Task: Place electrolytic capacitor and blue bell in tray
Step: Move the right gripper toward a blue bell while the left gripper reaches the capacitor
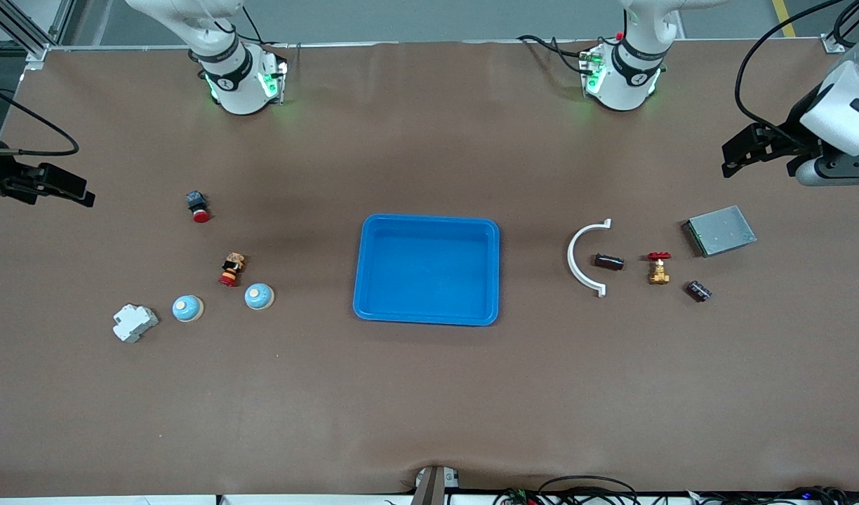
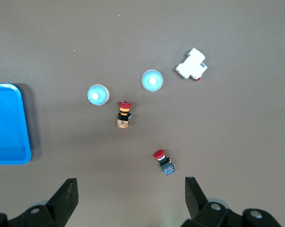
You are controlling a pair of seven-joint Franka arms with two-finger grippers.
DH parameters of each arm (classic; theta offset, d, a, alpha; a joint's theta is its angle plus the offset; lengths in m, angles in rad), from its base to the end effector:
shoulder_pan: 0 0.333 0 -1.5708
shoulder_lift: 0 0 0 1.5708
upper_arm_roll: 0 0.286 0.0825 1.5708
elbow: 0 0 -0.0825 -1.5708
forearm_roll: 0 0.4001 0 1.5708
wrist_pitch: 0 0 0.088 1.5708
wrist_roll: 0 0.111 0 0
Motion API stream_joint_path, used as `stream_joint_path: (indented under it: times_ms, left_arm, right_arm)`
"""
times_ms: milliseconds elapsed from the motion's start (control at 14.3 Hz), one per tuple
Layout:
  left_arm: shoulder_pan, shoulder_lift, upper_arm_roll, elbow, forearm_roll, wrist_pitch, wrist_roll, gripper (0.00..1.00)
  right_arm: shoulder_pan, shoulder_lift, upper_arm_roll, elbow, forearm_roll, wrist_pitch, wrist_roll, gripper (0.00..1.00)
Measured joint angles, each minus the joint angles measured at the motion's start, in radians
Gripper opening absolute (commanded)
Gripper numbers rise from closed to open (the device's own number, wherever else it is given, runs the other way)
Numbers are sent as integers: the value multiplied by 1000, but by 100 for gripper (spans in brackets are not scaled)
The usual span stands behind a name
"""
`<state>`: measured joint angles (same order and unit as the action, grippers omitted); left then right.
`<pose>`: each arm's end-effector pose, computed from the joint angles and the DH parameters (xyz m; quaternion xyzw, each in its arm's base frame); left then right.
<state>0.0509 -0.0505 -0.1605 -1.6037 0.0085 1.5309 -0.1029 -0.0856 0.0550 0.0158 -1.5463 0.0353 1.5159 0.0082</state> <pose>0.5488 -0.0615 0.5990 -0.9999 0.0031 0.0105 0.0095 0.5776 -0.0365 0.5663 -0.9982 0.0387 0.0421 0.0194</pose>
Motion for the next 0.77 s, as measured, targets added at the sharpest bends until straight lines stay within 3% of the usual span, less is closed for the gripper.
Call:
stream_joint_path:
  times_ms: [770]
  left_arm:
    - [3, 41, 7, 1, 44, -60, 0, 100]
  right_arm:
    - [4, 2, 2, -1, 0, 0, 0, 100]
